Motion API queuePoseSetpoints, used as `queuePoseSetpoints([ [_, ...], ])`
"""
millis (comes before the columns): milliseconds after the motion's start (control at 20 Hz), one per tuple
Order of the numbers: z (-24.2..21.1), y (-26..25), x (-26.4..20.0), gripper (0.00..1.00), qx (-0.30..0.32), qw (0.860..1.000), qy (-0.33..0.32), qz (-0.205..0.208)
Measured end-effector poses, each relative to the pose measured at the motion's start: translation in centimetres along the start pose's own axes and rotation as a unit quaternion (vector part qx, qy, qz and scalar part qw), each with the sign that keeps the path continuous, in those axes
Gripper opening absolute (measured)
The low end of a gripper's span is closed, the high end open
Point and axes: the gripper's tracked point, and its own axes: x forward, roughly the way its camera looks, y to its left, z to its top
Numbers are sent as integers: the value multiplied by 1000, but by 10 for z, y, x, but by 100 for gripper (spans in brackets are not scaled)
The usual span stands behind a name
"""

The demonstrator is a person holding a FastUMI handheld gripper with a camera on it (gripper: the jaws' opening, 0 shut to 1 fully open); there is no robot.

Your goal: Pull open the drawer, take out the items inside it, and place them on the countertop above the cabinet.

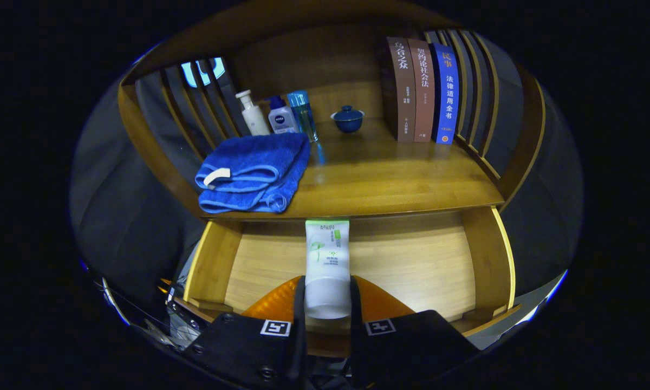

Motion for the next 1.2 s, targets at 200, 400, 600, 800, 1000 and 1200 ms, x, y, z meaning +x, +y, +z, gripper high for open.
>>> queuePoseSetpoints([
  [200,-17,4,-9,35,-21,1000,12,13],
  [400,-5,8,-31,35,-18,999,-21,19],
  [600,50,6,-46,35,-38,995,-91,-1],
  [800,111,0,-27,35,-37,990,-136,-25],
  [1000,135,-14,38,35,-26,992,-109,-52],
  [1200,138,-31,100,36,-7,995,-77,-68],
])
